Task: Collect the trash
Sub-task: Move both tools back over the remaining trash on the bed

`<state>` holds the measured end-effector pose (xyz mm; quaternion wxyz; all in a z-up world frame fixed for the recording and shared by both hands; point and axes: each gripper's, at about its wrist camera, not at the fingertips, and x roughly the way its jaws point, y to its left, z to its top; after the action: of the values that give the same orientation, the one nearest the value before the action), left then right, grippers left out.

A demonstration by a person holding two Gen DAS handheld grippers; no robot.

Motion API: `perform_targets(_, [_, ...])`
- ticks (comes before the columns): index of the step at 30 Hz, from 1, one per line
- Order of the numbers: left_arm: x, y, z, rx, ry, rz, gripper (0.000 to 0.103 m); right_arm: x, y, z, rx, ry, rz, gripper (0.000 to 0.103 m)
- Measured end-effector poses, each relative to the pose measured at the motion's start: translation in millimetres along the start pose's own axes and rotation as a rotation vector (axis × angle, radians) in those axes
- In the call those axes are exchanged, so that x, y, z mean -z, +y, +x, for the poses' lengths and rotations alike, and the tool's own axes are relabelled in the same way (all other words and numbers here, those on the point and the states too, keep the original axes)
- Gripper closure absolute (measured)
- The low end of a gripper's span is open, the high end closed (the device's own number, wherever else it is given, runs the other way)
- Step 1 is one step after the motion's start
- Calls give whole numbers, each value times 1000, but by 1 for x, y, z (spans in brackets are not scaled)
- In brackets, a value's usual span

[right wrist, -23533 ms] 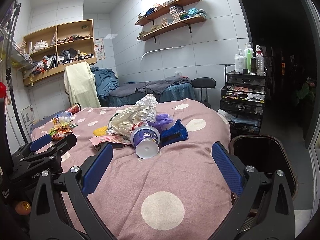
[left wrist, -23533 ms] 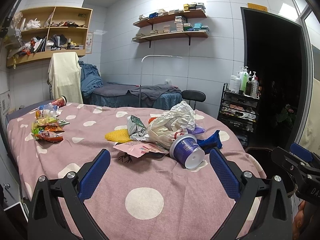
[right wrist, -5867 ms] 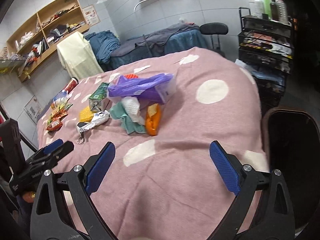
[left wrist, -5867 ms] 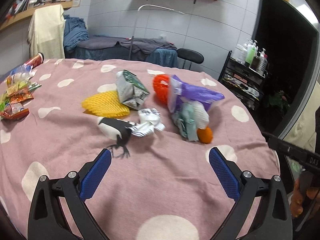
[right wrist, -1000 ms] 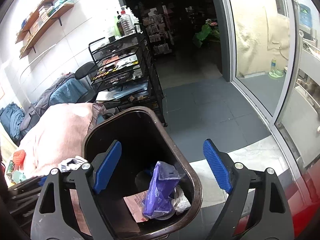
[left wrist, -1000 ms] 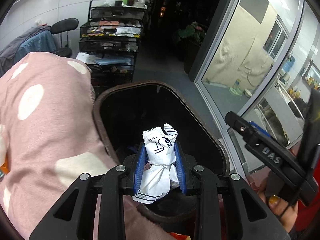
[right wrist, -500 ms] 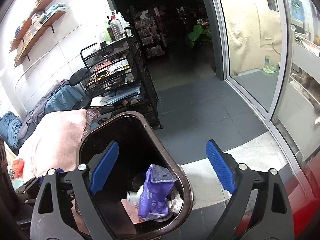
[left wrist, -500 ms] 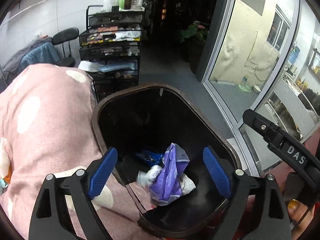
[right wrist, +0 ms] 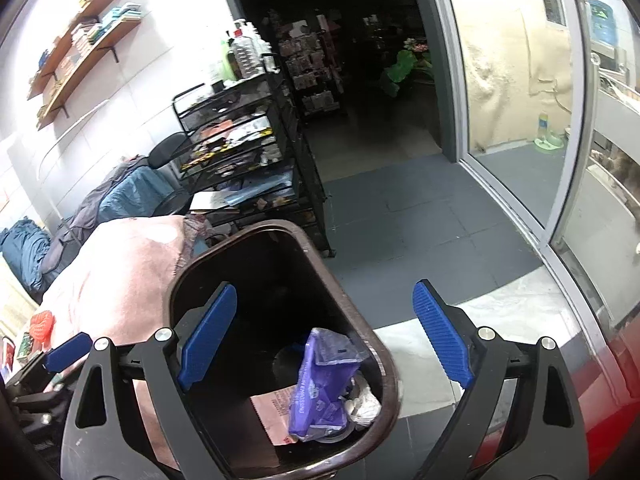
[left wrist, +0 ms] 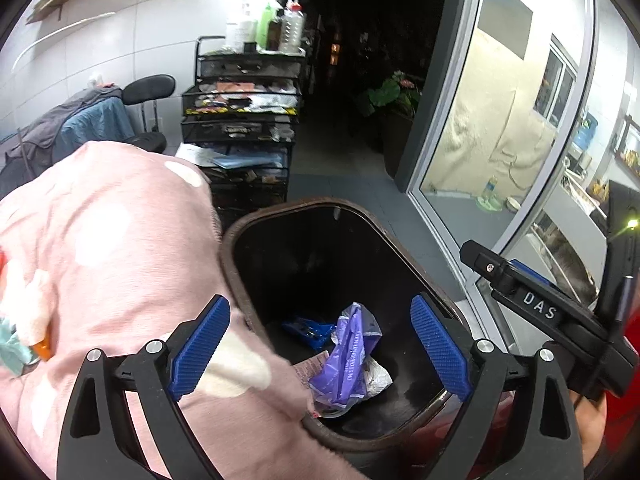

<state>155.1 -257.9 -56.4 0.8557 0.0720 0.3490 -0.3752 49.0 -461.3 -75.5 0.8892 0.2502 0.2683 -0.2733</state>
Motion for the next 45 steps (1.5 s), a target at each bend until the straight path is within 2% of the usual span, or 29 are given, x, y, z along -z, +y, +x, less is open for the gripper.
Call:
perform_targets(6, [7, 24, -33, -75, -69, -16, 11, 4, 28, -5, -87, -4, -81, 14])
perform_targets(14, [20, 78, -76, -196, -122, -100, 10, 16, 90, -7, -234, 41, -209, 14])
perform_targets(18, [30, 107, -93, -266, -132, -142, 10, 24, 125, -6, -305, 72, -273, 14])
perform_targets(24, [53, 160, -117, -348, -131, -269, 10, 41, 177, -4, -423, 140, -352, 14])
perform_targets(28, [69, 195, -133, -392, -132, -358, 10, 51, 209, -1, -474, 192, -396, 14])
perform_targets(32, [80, 222, -144, -456, -129, -395, 10, 59, 240, 9, -525, 251, -427, 14])
perform_targets(35, [89, 242, -152, -462, -126, -448, 10, 66, 257, 12, -547, 278, -449, 14])
perform_targets(38, [90, 254, -150, -431, -111, -482, 12, 72, 273, 18, -563, 309, -462, 14])
perform_targets(45, [75, 259, -125, -367, -48, -440, 22, 77, 291, 22, -557, 318, -496, 14])
